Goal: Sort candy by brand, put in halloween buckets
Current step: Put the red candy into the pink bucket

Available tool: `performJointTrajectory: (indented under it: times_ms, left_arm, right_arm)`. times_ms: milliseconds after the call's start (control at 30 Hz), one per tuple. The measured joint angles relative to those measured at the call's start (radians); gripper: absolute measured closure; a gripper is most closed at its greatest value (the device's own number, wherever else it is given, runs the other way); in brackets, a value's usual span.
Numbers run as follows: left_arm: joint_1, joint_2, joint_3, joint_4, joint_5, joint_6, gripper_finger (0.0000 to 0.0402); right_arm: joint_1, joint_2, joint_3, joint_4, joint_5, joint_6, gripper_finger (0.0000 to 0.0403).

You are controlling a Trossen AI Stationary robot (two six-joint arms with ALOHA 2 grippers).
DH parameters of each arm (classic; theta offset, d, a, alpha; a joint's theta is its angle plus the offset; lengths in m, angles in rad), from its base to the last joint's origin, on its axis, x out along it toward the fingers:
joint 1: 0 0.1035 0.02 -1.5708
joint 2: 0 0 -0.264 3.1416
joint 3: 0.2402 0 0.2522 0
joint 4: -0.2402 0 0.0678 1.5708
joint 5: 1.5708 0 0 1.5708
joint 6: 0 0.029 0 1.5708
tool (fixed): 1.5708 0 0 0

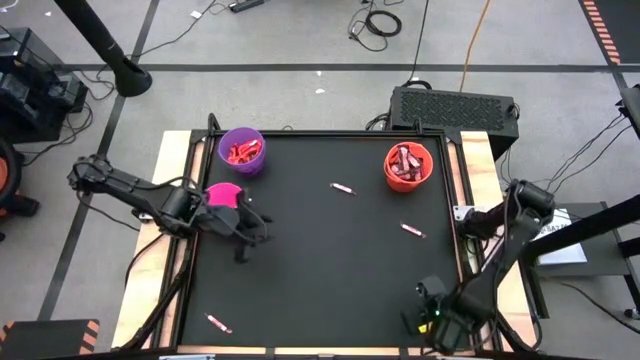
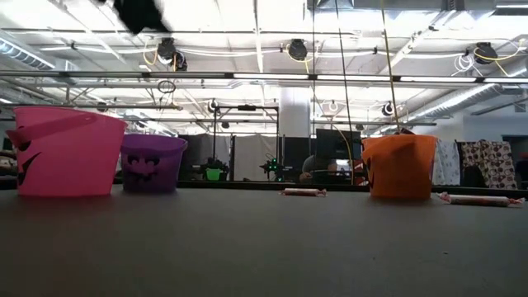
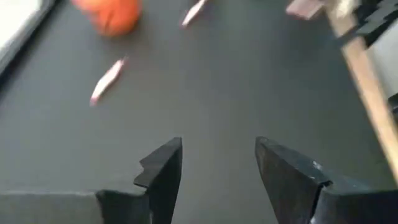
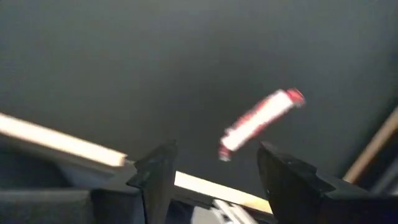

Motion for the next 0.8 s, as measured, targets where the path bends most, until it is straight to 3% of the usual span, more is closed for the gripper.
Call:
performJointTrajectory:
  times_ms: [233, 567, 800]
  left_arm:
    - [-0.066, 0.040, 0.002, 0.259, 0.036, 0.143, 0.0192]
    - [-0.074, 0.123, 0.002, 0.258, 0.058, 0.151, 0.0191]
    - [-0.087, 0.168, 0.002, 0.263, 0.217, 0.090, 0.0191]
  right_arm:
    - [0.043, 0.121, -0.001, 0.011, -0.122, 0.086, 0.0190]
    - [0.044, 0.197, -0.001, 0.050, -0.142, 0.076, 0.0190]
    - [0.046, 0.207, -0.069, 0.187, -0.140, 0.067, 0.0191]
